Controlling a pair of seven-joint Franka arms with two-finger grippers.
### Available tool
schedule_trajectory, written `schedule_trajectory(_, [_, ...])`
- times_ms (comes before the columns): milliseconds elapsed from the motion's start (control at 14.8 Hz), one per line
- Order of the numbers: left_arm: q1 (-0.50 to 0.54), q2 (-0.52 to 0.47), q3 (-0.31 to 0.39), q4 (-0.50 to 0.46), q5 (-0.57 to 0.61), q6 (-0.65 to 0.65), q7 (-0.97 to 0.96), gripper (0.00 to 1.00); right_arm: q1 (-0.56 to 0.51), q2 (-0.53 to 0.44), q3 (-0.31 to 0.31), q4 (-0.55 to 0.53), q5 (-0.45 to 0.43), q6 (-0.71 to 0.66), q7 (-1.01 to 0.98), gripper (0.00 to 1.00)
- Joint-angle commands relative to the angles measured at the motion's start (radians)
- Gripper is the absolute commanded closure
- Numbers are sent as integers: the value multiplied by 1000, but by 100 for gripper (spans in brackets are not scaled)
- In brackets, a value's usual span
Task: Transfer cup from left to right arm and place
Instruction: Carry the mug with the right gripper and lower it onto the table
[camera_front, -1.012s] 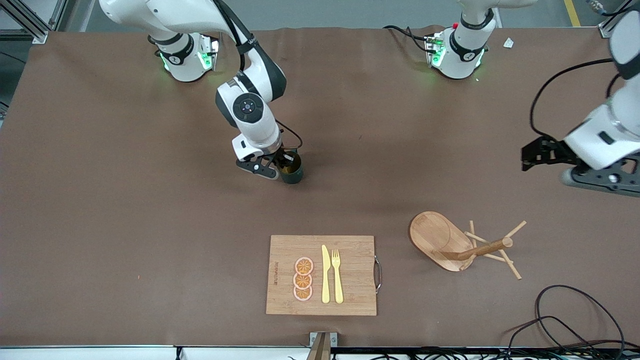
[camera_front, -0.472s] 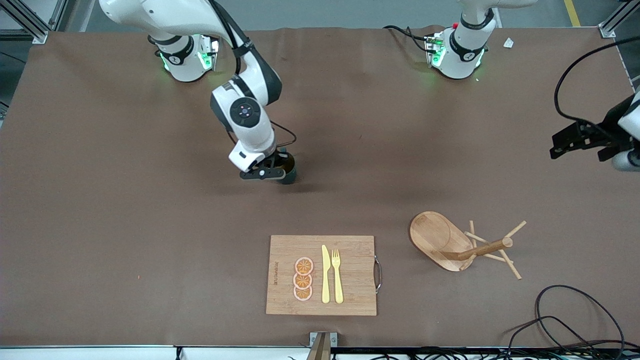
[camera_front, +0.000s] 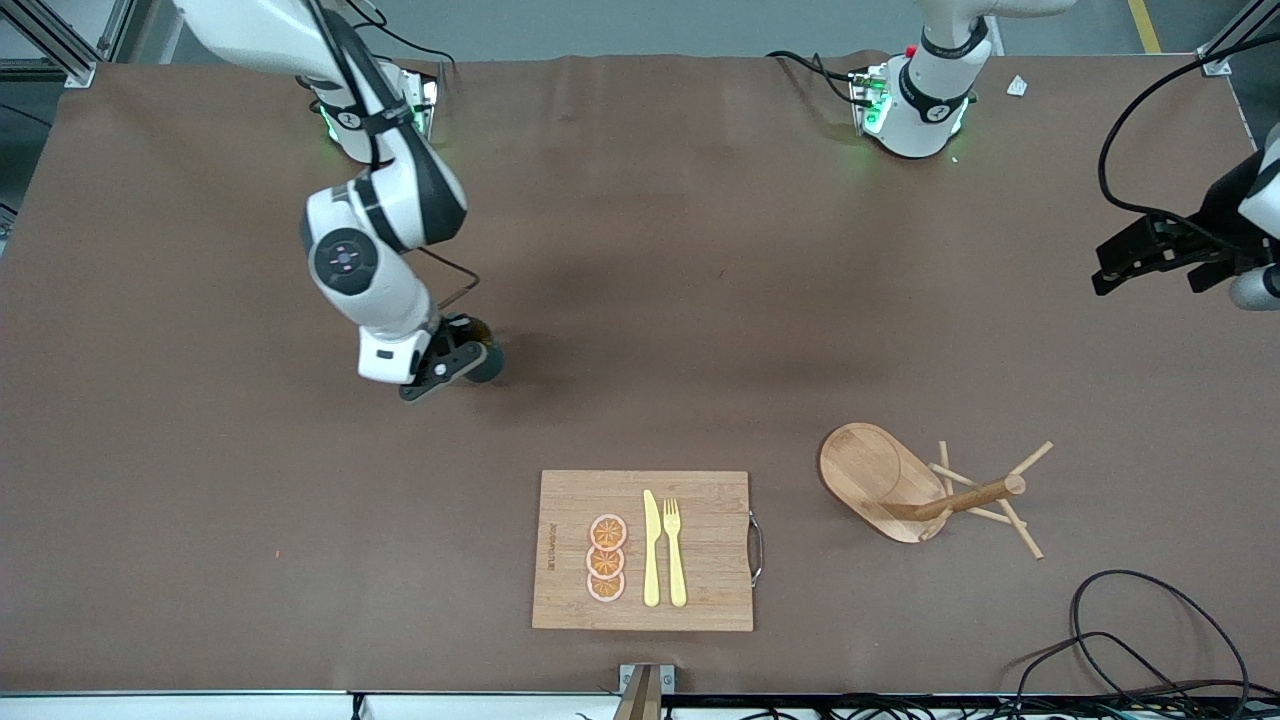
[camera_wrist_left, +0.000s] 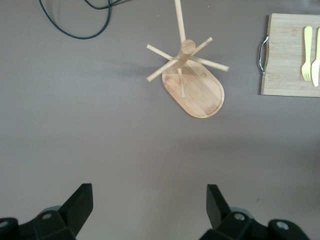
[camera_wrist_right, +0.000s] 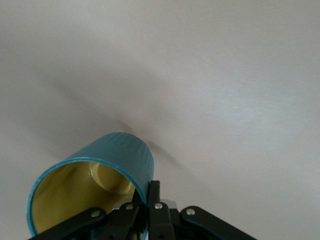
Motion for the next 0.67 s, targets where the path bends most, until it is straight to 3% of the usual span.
schedule_trajectory(0, [-2,-30,6,-24,11,-3,-16,0,-123,-40,20,-55,-16,7,-299,99])
schedule_trajectory(337, [90,-24,-79,-21,23,-3,40,0,-306,-36,20,-68,-18,21,-826,99])
schedule_trajectory(607, [143,-23,-133,-18,23,-1,39,0,-411,-42,20,-145,-18,132,-1079,99])
